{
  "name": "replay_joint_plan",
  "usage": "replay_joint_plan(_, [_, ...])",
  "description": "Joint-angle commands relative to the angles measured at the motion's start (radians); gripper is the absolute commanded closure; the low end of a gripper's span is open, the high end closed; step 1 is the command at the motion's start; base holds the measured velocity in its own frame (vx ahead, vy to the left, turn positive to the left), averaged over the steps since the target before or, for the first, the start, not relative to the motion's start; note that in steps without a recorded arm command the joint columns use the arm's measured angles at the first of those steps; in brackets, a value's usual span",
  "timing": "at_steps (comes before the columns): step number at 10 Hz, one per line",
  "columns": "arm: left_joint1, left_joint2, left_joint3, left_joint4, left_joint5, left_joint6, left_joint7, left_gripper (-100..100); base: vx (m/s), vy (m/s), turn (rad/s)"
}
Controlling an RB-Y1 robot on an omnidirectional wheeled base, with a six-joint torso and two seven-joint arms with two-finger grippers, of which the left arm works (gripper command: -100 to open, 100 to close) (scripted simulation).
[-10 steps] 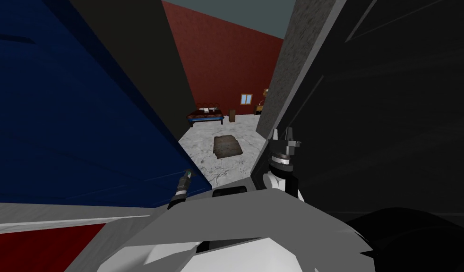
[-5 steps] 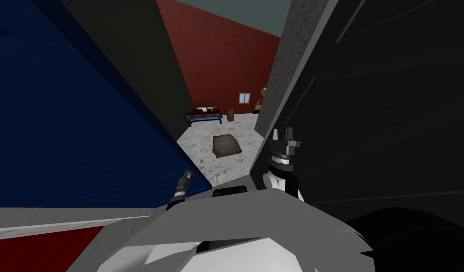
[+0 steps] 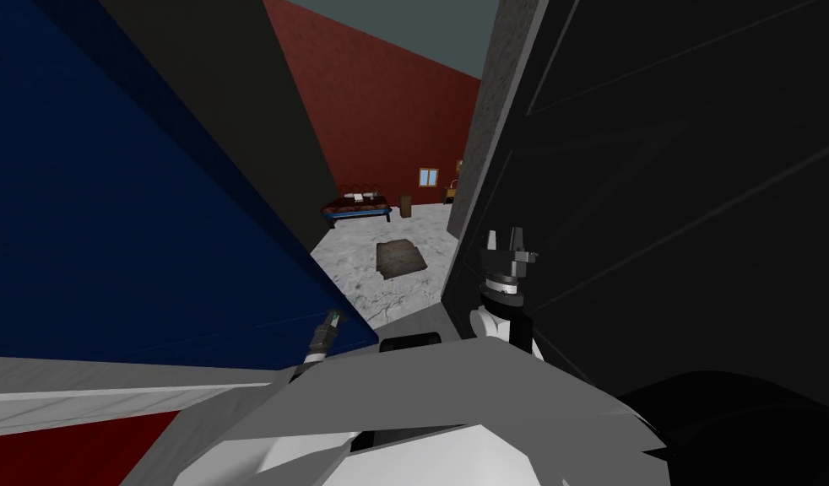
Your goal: Pull the door open
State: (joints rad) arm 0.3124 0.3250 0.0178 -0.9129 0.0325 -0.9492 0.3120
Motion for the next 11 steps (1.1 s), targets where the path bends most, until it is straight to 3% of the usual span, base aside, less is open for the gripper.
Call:
replay_joint_plan(1, [0.012,0.017,-0.007,0.001,-0.004,-0.023,0.017,100,-0.197,0.045,-0.102])
replay_joint_plan(2, [0.022,0.025,-0.014,0.001,-0.008,-0.035,0.026,100,-0.207,0.032,-0.102])
replay_joint_plan(3, [0.018,0.017,-0.014,-0.002,-0.007,-0.023,0.019,100,-0.093,0.006,-0.021])
replay_joint_plan(4, [0.032,0.029,-0.022,0.01,-0.013,-0.051,0.032,100,-0.152,0.015,-0.171])
replay_joint_plan(5, [0.034,0.032,-0.024,0.013,-0.014,-0.058,0.035,100,-0.207,0.035,-0.153])
replay_joint_plan(11, [0.074,0.078,-0.045,0.055,-0.03,-0.167,0.075,100,-0.216,0.055,-0.146])
